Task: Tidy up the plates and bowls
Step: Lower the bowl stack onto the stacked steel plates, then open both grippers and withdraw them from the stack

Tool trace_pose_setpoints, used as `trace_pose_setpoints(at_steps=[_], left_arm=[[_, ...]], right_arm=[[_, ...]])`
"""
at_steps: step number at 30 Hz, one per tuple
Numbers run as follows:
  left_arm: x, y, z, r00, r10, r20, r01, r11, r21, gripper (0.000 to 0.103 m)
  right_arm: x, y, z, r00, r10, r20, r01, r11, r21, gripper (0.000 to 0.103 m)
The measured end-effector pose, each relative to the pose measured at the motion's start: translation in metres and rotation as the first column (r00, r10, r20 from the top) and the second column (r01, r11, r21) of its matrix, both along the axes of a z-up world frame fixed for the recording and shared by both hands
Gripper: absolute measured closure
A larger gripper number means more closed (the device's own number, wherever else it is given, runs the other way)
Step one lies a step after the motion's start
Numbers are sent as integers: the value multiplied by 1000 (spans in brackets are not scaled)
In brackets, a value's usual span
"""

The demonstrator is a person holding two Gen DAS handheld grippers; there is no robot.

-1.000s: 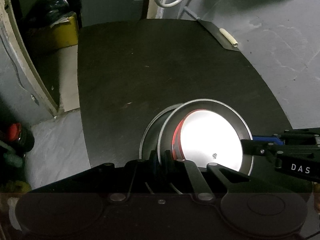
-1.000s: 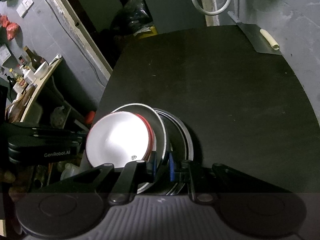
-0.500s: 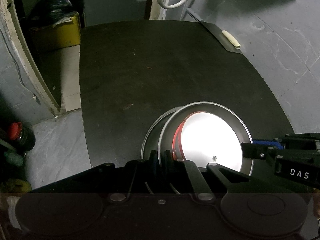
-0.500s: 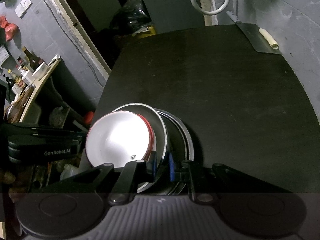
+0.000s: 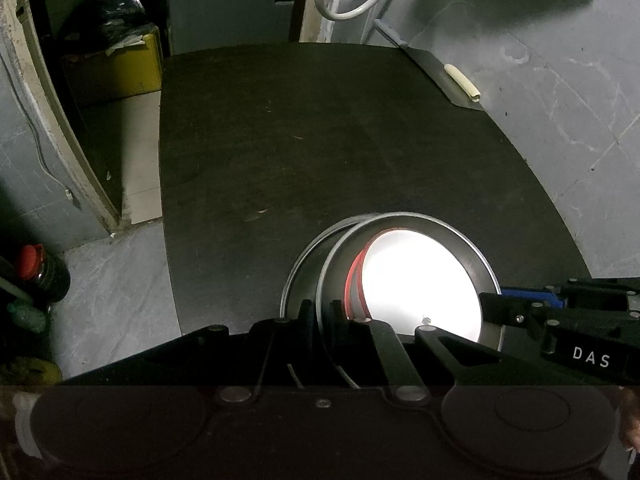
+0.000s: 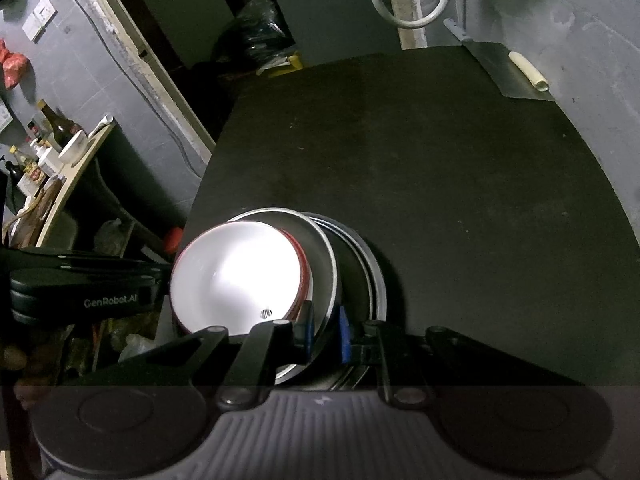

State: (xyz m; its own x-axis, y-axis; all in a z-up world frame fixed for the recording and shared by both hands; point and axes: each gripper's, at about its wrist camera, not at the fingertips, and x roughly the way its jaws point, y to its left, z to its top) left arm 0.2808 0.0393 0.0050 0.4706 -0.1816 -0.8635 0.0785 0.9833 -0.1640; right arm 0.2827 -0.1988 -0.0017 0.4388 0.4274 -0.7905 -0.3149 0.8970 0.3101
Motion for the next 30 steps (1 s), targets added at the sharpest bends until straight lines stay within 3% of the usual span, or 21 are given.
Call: trace_pose_setpoints(at_steps=[8,14,30], left_arm=[[-2,-2,2,1000,-5,14,5,1000,6,94],[-2,-1,3,1000,5,19,-5,1000,13,86],[-10,4,13,996,71,61,-74,996,55,46]], right_arm=[[-3,-4,3,1000,-21,14,21,1000,14,84],[-5,-3,2,1000,-23,14,23,1000,6,84],[-13,-12,-2,998,-63,15,63,998,-2,54]])
